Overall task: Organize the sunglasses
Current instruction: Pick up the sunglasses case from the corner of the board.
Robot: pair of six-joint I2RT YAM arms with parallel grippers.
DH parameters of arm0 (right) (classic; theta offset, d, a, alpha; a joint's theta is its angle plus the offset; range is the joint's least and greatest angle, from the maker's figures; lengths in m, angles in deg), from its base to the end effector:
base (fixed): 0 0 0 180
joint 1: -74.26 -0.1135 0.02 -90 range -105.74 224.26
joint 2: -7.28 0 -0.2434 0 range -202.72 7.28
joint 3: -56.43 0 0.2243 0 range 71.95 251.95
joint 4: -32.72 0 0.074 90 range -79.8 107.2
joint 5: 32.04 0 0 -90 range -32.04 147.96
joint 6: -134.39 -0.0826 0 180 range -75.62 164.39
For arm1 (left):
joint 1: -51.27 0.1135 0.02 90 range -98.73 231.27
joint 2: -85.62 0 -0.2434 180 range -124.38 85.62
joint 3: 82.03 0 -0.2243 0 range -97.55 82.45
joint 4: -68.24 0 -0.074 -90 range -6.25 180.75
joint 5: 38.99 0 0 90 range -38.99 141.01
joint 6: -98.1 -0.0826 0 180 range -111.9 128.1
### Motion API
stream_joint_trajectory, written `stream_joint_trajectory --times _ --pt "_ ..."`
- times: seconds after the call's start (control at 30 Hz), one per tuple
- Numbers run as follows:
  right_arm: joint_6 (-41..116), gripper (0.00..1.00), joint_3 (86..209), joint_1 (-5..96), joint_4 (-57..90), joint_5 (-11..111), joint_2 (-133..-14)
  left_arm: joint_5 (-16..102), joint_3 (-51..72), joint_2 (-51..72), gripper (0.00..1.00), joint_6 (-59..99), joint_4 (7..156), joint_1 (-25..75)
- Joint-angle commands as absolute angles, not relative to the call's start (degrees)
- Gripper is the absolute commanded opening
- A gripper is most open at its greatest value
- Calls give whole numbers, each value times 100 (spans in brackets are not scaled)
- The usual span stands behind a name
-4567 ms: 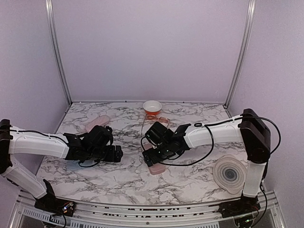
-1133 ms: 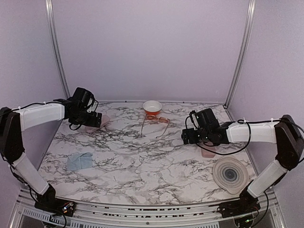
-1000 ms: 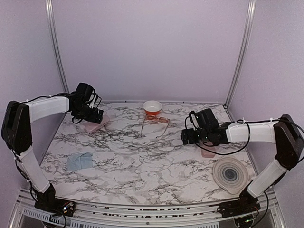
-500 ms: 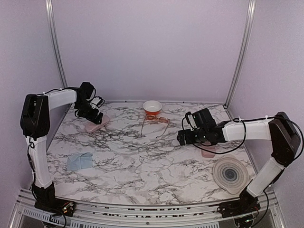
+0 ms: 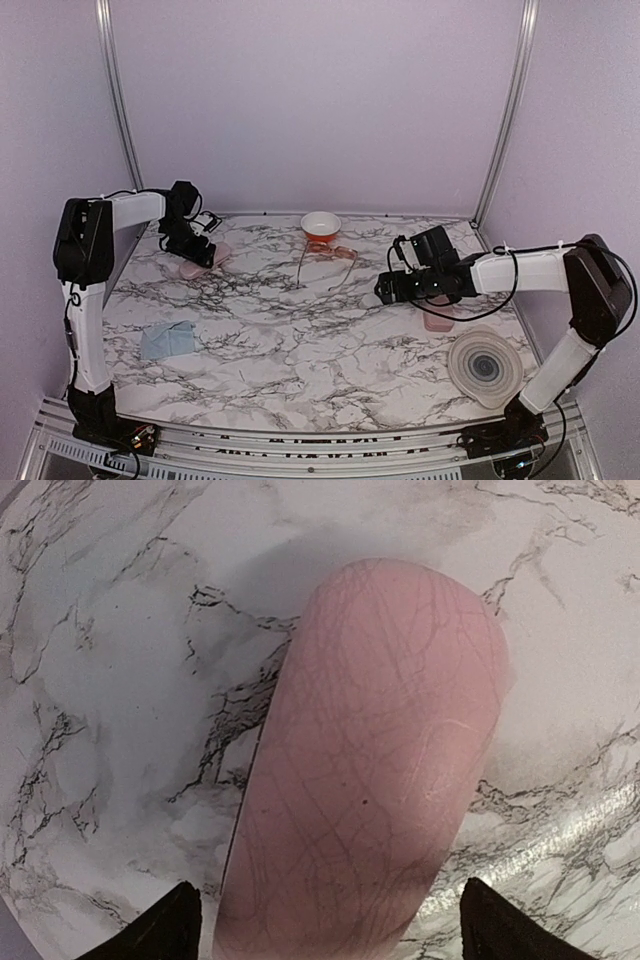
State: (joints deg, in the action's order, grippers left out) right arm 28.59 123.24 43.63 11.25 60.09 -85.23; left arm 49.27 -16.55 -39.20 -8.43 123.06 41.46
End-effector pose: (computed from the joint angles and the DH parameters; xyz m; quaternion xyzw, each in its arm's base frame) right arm 0.2934 0.1702 0.1446 -0.1134 0.9239 0.1280 0.3423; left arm 0.4386 -0.0784 0.1312 0.2257 0.9500 -0.0022 0.2159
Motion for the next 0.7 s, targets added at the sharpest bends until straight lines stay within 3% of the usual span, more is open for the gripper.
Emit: stream_joint_trajectory --times 0.0,0.17,0.5,0.67 --pt "2876 99 12449 4468 1326 5761 -8579 4788 -1853 -4059 86 -921 12489 4156" --pt "2882 99 12442 4518 1351 5661 -8581 4795 -1896 -4161 81 -891 12488 4153" --pt "2873 98 12409 4577 1387 5564 -8575 4655 -1855 -4130 61 -858 12489 4129" --pt "2867 98 12407 4587 1389 5550 -8580 4621 -1794 -4143 72 -873 12489 4111"
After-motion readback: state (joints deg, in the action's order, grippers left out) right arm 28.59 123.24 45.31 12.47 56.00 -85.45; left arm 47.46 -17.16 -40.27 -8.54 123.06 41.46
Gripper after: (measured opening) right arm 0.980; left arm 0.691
